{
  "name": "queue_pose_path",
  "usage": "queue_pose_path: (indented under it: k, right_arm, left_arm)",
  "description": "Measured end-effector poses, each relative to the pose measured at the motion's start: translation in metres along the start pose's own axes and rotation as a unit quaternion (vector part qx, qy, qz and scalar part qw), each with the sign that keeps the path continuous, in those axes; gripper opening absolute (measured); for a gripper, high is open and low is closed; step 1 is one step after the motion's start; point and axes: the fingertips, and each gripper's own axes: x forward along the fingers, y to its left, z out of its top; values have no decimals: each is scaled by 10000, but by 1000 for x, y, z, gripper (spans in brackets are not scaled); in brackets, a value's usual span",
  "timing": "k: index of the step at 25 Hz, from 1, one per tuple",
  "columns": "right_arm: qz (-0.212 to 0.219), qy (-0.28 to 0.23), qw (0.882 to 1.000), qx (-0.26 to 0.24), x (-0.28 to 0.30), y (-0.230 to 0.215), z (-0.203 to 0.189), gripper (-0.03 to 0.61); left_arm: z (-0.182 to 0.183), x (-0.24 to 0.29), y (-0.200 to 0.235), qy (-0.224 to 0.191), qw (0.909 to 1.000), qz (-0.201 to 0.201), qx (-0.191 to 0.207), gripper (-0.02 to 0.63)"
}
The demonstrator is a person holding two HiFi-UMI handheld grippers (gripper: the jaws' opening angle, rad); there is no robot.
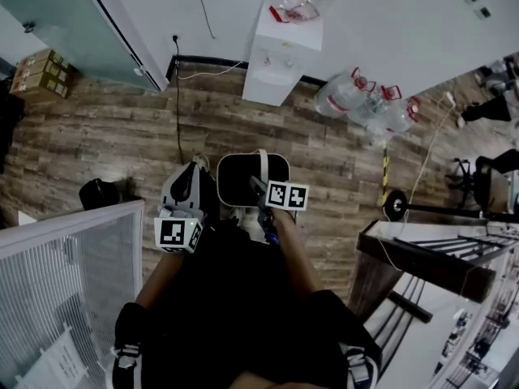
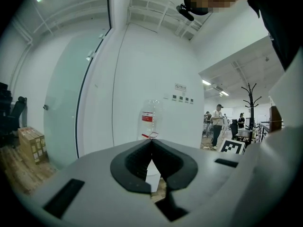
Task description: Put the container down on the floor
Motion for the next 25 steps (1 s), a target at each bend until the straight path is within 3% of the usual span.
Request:
queue_pose_path:
  k: [11,25]
  right_arm:
    - [-97,37,9999,83,18,-17,44,40]
    - [-107,76,9996,244,88,3,123,40]
  left_arm:
    - [-7,64,12,160,9997,-142,-96,28]
    - [9,166,79,219,9986,-430,-211,28]
